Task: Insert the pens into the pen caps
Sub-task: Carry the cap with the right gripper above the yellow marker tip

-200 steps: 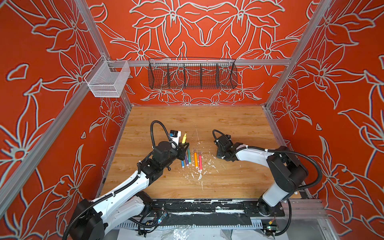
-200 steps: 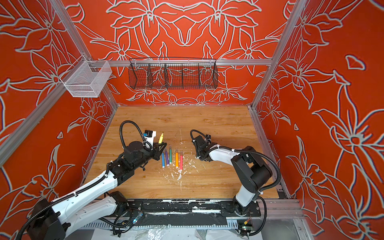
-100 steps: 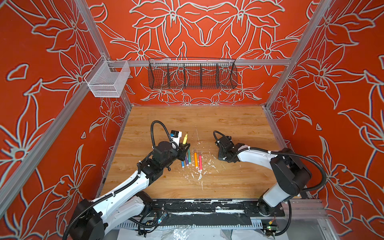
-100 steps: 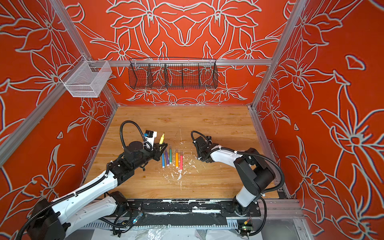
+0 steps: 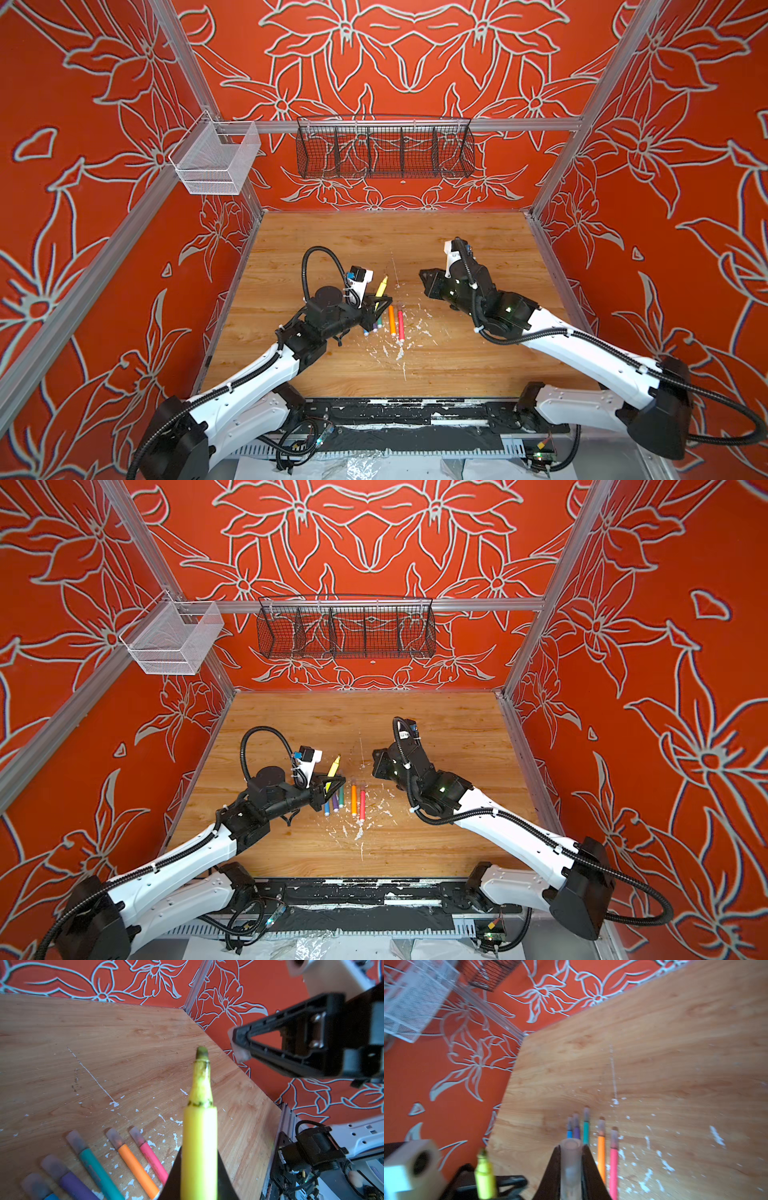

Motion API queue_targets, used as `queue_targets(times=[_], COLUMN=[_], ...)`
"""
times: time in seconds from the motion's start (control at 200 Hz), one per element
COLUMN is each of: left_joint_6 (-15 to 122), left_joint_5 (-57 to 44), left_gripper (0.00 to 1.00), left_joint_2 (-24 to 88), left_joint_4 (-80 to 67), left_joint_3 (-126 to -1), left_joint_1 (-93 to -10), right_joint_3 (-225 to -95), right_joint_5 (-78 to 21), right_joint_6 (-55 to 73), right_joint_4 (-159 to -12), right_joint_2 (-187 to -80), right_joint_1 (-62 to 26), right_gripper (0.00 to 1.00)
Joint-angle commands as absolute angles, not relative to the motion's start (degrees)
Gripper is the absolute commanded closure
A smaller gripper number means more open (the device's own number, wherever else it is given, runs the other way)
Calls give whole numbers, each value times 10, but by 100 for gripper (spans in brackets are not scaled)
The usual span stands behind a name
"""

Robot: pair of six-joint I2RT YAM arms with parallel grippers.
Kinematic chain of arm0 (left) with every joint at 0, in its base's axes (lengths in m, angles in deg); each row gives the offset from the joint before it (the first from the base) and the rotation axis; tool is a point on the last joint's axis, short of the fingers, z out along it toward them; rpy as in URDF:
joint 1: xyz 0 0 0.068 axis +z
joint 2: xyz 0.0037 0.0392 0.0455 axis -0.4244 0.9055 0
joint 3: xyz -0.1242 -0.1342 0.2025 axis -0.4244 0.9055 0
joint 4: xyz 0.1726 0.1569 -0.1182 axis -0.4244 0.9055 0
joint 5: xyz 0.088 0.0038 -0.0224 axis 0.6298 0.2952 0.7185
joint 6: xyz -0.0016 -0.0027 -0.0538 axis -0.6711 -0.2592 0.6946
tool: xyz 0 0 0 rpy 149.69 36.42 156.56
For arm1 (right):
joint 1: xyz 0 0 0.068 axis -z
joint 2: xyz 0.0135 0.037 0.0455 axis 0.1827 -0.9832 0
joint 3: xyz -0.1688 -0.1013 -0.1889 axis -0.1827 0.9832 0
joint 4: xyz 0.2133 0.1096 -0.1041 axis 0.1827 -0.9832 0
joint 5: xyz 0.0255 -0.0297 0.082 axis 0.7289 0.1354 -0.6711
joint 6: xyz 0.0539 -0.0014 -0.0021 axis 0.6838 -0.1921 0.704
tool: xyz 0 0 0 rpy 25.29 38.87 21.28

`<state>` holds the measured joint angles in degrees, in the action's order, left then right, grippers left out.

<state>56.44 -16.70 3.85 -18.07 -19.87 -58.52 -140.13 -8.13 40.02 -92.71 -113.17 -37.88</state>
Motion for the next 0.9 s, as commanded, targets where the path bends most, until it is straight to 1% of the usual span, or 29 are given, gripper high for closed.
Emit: queue_targets(times=[0.0,0.195,0.355,0.621,0.896], left_joint_6=[558,558,557,558,557], left_joint_5=[-192,-190,-190,-167,-143], left_gripper=[100,100,100,100,100], left_joint_2=[20,15,23,26,20], left_joint_4=[-232,-238,-237,-237,-229], left_joint_3=[-189,-184,-187,-184,-184], left_joint_1=[-592,-594,-596,-596,-595], right_joint_3=[-1409,-1429,-1436,-1417,-1413], right_joint_5=[-111,-131,-152,-155,-156], right_joint_6=[431,450,459,460,458], right_joint_4=[-808,-755,-733,-694,-692], right_joint_2=[-1151,-1208,-1233,-1232,-1227], right_joint_1=[-387,-387,-390,-409,-418], right_gripper=[100,100,100,100,100])
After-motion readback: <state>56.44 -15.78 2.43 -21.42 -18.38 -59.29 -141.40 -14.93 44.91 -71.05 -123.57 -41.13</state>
